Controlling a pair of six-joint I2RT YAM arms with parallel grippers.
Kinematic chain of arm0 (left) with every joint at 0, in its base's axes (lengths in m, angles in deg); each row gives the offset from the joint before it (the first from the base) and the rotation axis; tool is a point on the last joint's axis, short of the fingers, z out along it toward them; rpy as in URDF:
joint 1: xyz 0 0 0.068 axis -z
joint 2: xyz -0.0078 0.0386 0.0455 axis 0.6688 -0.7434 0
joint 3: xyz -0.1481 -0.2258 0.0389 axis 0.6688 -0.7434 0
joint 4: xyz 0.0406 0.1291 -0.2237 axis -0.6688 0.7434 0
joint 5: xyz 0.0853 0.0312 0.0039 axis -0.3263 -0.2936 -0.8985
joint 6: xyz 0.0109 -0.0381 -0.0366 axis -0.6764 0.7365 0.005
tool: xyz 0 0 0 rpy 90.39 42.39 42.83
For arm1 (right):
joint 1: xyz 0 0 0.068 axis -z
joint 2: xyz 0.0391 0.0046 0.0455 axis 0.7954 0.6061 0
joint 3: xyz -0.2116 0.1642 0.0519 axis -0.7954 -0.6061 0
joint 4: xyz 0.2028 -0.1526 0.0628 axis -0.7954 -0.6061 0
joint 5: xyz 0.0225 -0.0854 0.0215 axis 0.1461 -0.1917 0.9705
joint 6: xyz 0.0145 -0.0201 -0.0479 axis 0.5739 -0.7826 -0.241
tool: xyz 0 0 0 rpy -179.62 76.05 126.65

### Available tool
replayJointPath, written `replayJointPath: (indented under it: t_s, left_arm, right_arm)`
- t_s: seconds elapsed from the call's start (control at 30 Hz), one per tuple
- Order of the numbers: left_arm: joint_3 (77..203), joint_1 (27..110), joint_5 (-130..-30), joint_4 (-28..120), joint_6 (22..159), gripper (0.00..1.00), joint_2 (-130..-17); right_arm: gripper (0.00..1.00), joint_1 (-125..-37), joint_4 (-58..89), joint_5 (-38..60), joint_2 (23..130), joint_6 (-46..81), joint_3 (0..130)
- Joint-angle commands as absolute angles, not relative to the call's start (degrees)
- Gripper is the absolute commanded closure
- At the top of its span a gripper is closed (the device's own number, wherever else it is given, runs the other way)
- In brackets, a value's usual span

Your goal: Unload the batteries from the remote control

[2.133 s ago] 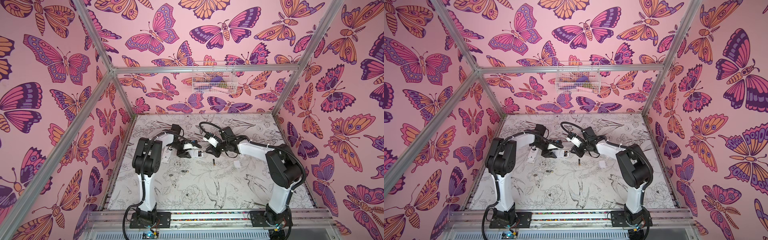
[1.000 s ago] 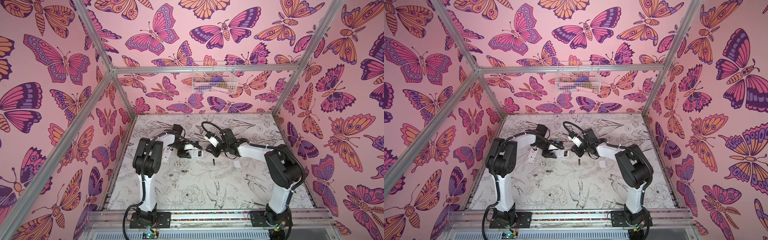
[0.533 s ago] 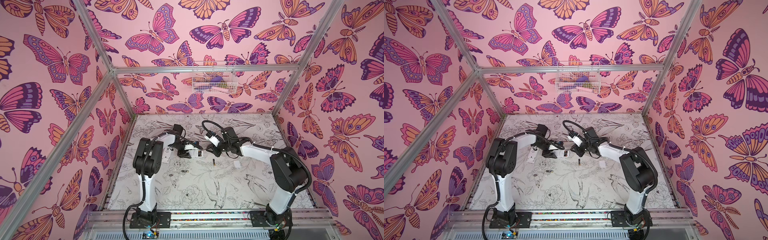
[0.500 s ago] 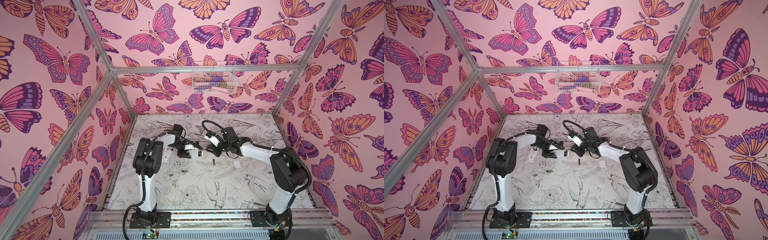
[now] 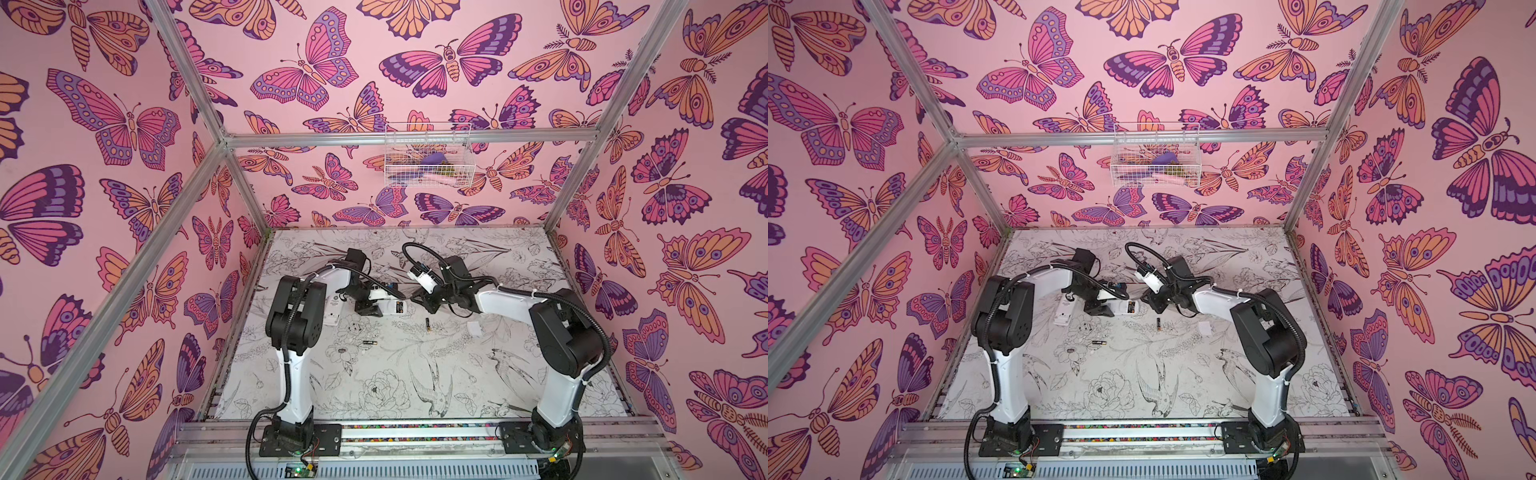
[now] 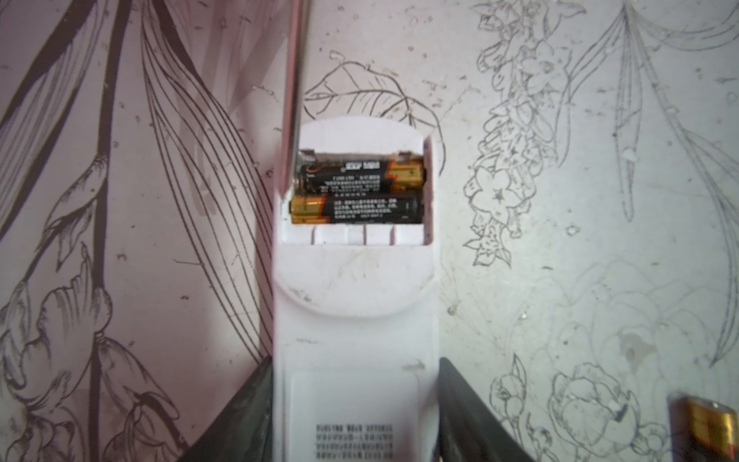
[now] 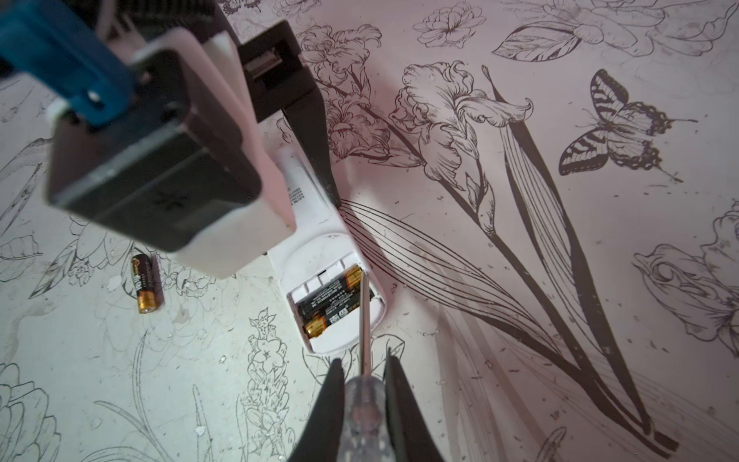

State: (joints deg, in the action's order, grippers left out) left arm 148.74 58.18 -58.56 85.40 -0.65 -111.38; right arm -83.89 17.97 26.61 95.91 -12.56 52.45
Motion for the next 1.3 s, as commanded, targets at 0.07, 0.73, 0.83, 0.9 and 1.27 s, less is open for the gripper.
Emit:
replayJointPath:
  t_s: [0.07,0.73,0.83,0.9,1.27]
  left_arm:
    - [146.13,60.19,-61.16,84.19,-1.24,0.41,-114.55]
    - [146.15,60.26,-61.25,84.15,-1.32,0.41,-114.56]
    - [146.21,60.28,-61.23,84.18,-1.24,0.41,-114.49]
    - [146.26,60.28,-61.29,84.22,-1.23,0.41,-114.52]
    - [146.19,60.27,-61.22,84.27,-1.24,0.41,-114.67]
  right_arm:
    - [1.00,-84.51,17.73,27.52,96.60,-13.52,53.79]
    - [1.00,-86.04,22.07,20.84,97.35,-11.50,50.91]
    - [1.00,-86.35,21.83,19.79,97.25,-11.41,50.48]
    - [1.00,-86.55,21.50,18.46,96.89,-11.17,50.08]
    - [1.00,-88.17,23.34,14.48,96.15,-8.38,46.97]
